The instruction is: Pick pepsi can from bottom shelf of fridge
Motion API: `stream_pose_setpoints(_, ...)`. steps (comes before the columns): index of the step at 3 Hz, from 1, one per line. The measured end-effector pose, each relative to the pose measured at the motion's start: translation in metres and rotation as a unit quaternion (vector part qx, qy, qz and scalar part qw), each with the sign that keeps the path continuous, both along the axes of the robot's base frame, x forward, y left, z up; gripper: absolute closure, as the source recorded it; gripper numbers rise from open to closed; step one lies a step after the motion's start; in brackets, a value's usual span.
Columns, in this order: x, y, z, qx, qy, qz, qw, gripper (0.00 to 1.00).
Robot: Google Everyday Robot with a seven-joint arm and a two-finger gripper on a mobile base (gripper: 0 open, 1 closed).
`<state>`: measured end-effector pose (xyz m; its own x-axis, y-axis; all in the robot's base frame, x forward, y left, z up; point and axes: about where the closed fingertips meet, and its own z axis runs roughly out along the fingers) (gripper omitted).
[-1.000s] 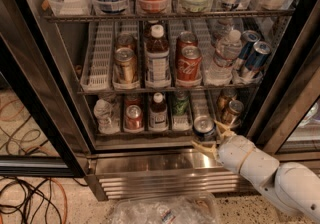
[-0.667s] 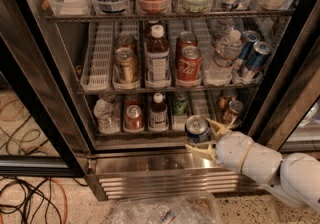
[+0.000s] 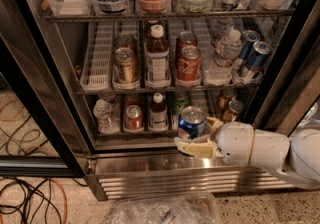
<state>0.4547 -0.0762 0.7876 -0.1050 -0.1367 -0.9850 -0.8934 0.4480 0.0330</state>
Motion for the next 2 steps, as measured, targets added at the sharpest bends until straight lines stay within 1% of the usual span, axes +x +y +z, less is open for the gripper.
stream_pose_setpoints(1,-0.0123,0.0065,0.0133,0.055,0.092,0.029,0.9939,1.0)
stream_pose_setpoints(2,-0.0144,0.0089,0.0139,0.063,0.108,0.031,0.9917,1.0)
